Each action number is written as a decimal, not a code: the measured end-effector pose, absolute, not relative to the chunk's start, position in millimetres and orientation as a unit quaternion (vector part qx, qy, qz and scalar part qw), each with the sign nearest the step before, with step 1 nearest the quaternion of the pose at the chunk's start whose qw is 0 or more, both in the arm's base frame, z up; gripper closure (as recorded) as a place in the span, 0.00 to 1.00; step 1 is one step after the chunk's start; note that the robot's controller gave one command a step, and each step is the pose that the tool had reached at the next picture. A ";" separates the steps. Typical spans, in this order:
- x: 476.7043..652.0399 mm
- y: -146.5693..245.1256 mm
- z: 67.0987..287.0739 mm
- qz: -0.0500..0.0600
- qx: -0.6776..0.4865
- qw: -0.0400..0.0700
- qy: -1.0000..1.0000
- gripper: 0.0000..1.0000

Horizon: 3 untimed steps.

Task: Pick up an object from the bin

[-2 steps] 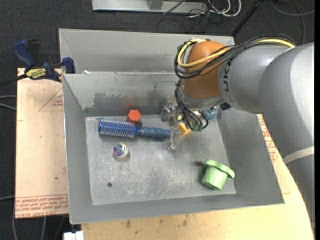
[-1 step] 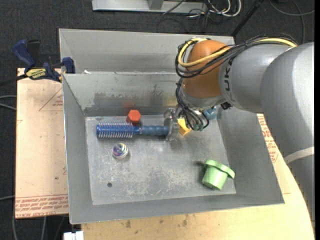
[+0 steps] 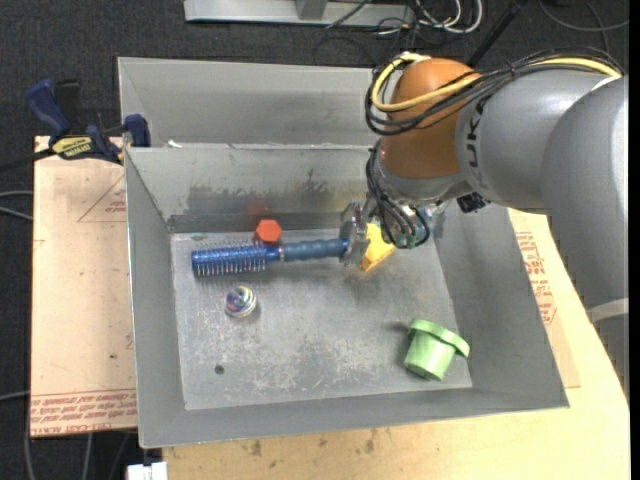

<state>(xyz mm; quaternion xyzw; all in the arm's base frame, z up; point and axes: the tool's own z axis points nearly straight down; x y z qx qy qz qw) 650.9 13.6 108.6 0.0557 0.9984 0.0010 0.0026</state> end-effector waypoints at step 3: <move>619.5 7.5 195.0 0.000 0.036 0.001 0.999 0.00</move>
Offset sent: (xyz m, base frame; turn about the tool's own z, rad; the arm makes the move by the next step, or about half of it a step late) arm 0.0041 0.0001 0.0451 0.0042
